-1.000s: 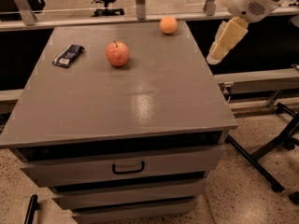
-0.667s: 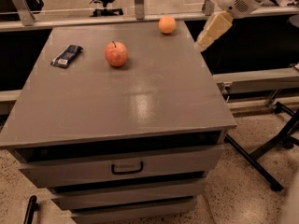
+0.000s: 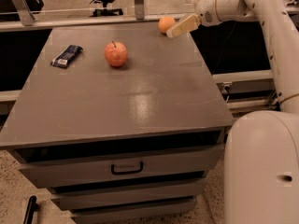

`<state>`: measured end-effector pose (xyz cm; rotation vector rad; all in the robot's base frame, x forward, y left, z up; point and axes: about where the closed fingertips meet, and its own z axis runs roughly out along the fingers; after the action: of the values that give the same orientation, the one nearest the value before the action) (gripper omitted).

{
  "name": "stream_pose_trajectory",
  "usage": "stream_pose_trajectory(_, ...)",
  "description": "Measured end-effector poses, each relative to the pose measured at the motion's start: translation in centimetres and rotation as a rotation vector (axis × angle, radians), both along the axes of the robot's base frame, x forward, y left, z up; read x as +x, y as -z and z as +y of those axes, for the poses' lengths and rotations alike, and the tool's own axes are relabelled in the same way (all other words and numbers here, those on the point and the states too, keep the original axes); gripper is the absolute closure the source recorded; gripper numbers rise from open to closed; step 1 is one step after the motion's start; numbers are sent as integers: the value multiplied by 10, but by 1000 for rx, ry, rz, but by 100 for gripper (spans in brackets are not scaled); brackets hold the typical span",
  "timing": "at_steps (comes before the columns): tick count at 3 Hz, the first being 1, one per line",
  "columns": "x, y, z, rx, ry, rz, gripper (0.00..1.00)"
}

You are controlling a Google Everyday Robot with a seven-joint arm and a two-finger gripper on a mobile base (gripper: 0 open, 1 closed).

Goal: Move orange near apple

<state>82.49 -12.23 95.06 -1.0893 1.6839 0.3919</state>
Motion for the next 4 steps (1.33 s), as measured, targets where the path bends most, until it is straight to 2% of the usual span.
stream_pose_trajectory(1, 6, 6, 5, 3, -1, 9, 0)
stream_pose_trajectory(2, 32, 19, 3, 0, 60, -4, 0)
stream_pose_trajectory(3, 78, 20, 3, 26, 176, -86, 0)
stream_pose_trajectory(4, 106, 17, 5, 100, 255, -143, 0)
